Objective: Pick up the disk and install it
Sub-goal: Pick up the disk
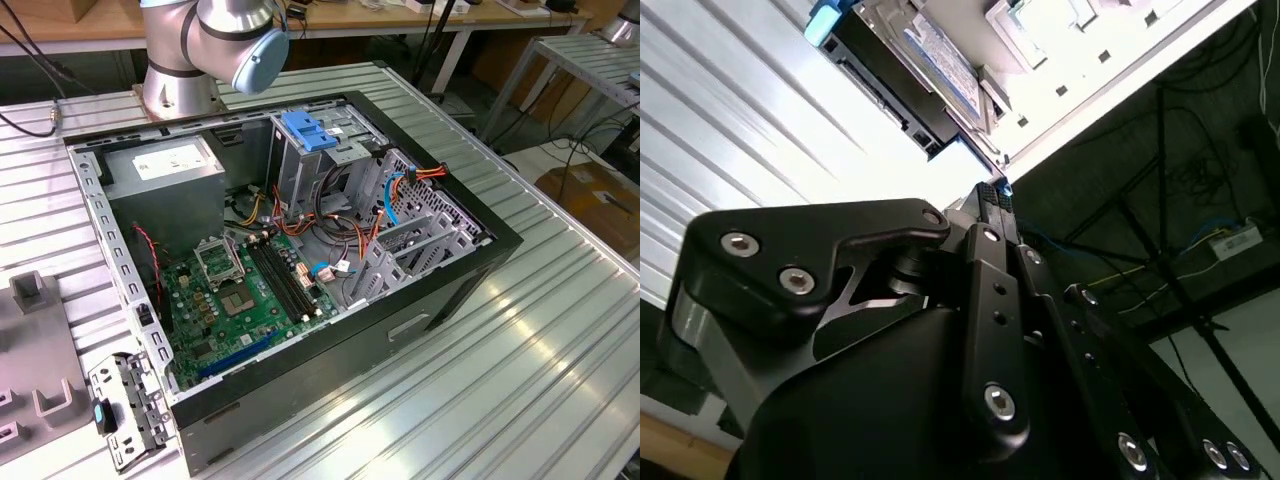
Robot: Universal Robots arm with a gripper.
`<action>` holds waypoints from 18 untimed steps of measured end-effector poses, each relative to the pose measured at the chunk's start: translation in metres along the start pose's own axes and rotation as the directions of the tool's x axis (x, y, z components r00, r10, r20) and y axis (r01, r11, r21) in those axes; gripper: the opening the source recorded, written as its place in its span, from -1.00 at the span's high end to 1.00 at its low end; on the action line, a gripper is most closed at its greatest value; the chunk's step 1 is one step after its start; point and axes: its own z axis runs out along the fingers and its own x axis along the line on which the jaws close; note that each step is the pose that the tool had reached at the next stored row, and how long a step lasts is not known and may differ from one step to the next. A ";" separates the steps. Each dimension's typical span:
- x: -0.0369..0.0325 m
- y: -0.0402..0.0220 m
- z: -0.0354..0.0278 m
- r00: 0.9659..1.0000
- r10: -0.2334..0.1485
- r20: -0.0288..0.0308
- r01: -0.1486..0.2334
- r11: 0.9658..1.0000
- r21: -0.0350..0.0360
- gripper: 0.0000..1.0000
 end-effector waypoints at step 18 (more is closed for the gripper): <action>-0.0001 0.0000 0.0006 0.943 -0.333 -0.015 0.333 0.943 0.012 0.79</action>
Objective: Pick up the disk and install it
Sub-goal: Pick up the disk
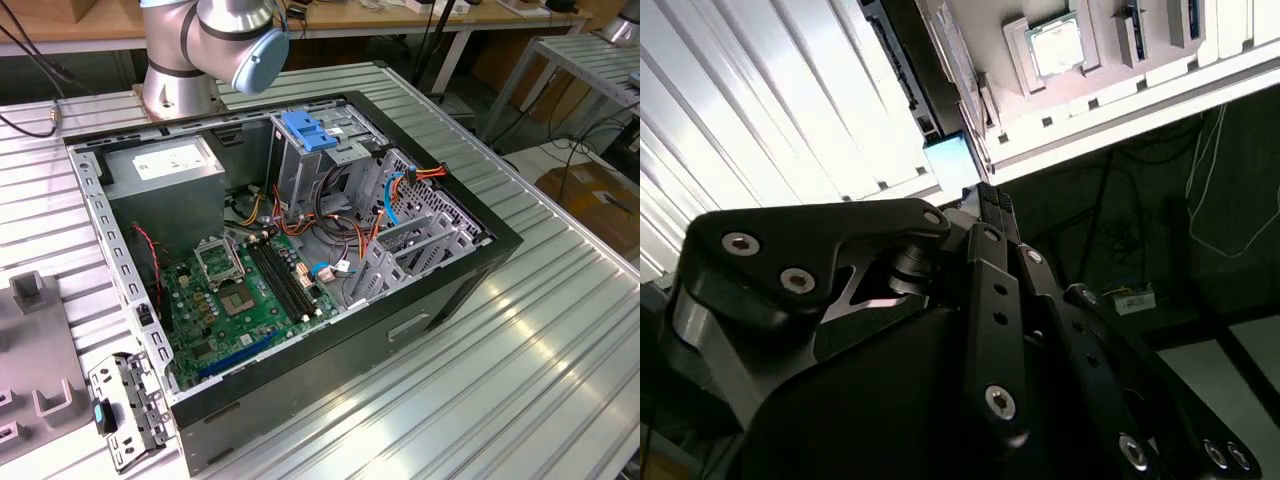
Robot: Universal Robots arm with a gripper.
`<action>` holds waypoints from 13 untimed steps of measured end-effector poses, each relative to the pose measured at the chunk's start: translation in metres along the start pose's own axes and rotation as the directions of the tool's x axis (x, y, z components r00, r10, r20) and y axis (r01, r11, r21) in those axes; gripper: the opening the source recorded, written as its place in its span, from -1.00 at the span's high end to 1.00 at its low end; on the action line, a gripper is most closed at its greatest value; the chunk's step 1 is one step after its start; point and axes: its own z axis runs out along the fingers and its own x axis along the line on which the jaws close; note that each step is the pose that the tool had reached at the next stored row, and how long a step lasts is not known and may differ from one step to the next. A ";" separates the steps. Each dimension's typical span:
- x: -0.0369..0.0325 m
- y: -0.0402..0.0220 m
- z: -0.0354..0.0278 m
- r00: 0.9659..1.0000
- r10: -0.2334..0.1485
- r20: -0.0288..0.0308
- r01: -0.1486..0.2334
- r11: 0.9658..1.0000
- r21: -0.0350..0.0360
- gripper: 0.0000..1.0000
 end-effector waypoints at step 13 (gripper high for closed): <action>-0.0001 -0.0001 0.0013 0.968 -0.251 -0.009 0.251 0.968 0.011 0.79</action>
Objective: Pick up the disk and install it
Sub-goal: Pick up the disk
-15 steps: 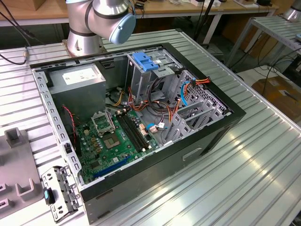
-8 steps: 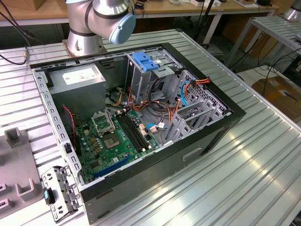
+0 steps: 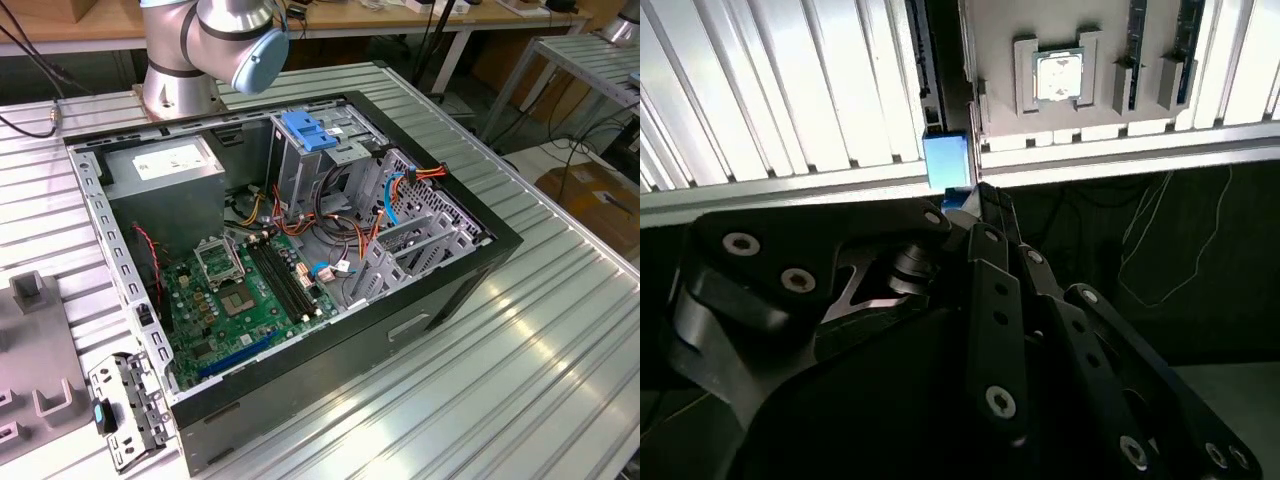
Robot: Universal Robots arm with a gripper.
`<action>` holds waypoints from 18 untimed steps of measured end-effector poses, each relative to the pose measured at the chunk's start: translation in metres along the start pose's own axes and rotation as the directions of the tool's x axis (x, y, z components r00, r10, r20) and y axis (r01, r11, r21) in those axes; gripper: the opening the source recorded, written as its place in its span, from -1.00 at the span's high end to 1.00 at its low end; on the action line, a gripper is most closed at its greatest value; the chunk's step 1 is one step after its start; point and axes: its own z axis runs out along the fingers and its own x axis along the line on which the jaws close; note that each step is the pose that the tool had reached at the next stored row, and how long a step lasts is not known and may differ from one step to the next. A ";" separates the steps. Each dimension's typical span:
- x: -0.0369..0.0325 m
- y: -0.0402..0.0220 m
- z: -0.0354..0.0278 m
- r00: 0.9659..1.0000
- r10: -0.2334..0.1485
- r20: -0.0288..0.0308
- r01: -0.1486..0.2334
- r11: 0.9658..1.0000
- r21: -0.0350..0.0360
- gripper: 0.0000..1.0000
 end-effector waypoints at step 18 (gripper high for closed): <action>-0.0028 0.0029 0.0050 0.946 -0.323 -0.007 0.324 0.946 0.032 0.79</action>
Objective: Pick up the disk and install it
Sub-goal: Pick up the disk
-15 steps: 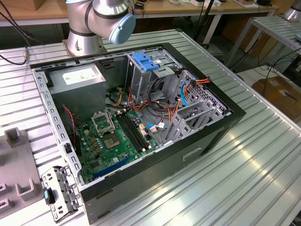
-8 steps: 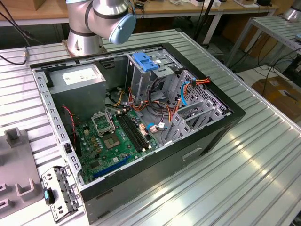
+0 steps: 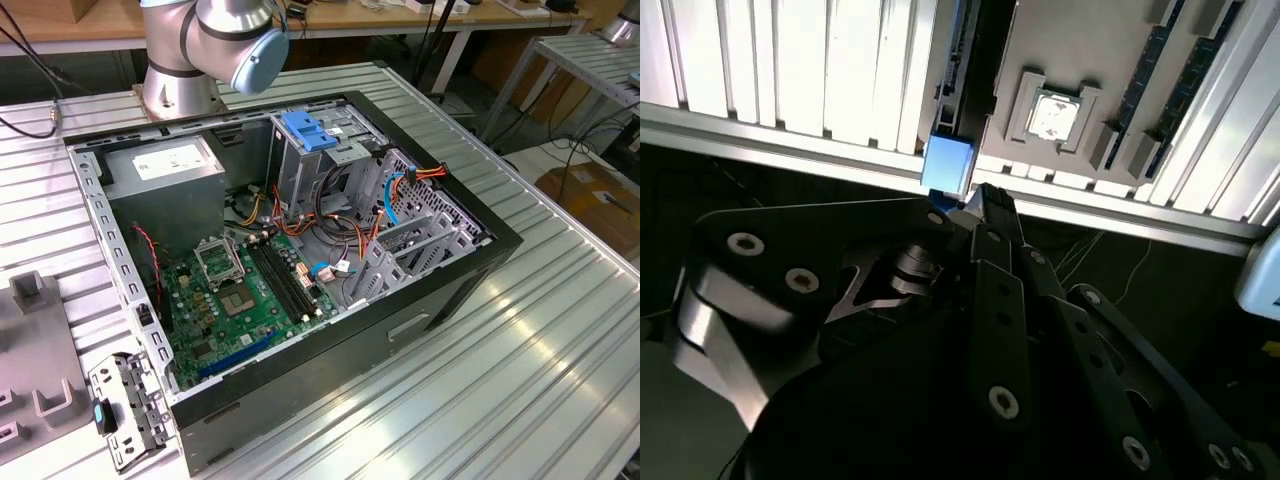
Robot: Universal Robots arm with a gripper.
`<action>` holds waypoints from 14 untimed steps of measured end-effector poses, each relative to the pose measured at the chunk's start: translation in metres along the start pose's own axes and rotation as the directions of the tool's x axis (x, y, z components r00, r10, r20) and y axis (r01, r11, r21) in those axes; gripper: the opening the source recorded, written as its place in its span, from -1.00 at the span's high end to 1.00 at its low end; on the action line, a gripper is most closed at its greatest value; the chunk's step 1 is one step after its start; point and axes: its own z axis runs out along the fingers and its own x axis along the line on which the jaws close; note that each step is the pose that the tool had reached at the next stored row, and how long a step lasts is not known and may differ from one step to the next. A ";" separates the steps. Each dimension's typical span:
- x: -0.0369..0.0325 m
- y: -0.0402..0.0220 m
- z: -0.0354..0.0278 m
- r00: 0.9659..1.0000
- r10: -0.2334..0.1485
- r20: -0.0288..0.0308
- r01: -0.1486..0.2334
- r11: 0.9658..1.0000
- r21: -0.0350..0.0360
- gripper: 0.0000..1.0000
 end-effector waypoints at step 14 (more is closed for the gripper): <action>-0.0068 0.0021 0.0169 0.980 -0.198 -0.001 0.198 0.980 0.015 0.29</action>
